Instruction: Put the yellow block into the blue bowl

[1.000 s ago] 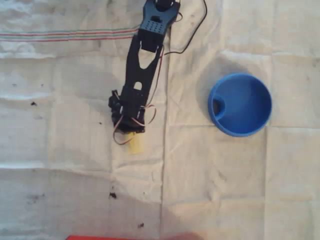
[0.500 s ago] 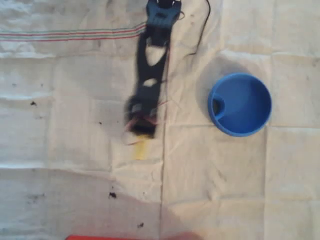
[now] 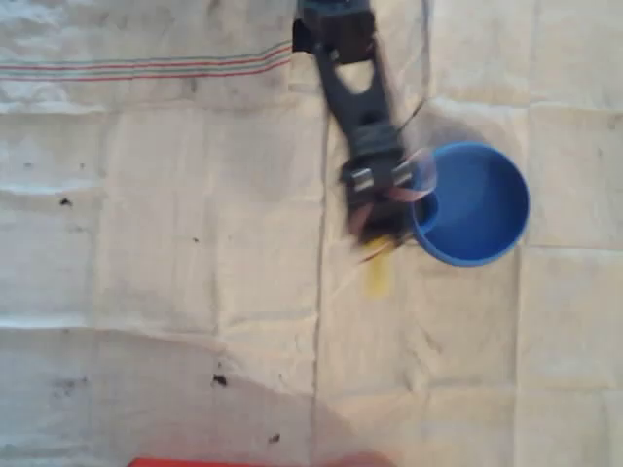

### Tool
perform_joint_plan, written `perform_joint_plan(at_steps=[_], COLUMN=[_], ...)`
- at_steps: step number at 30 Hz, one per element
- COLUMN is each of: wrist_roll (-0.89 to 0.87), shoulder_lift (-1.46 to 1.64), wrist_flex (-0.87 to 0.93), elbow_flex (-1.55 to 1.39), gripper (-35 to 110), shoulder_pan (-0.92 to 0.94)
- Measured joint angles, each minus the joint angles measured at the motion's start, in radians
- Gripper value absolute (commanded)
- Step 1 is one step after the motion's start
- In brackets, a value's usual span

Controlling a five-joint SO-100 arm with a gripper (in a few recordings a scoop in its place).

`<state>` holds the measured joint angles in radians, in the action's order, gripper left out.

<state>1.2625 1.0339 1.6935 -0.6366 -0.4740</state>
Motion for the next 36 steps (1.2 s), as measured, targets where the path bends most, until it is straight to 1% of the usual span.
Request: perform_joint_plan(at_steps=[3, 12, 18, 27, 29, 36], wrist_roll=[-0.043, -0.158, -0.209, -0.233, -0.233, -0.233], shoulder_lift=[0.0, 0.0, 0.0, -0.114, -0.13, -0.138], wrist_flex=[0.035, 0.057, 0.057, 0.057, 0.057, 0.055], elbow_flex=[0.0, 0.0, 0.0, 0.0, 0.0, 0.0], gripper=[0, 0, 0, 1, 4, 24], shoulder_pan=[-0.081, -0.258, -0.287, -0.341, -0.344, -0.337])
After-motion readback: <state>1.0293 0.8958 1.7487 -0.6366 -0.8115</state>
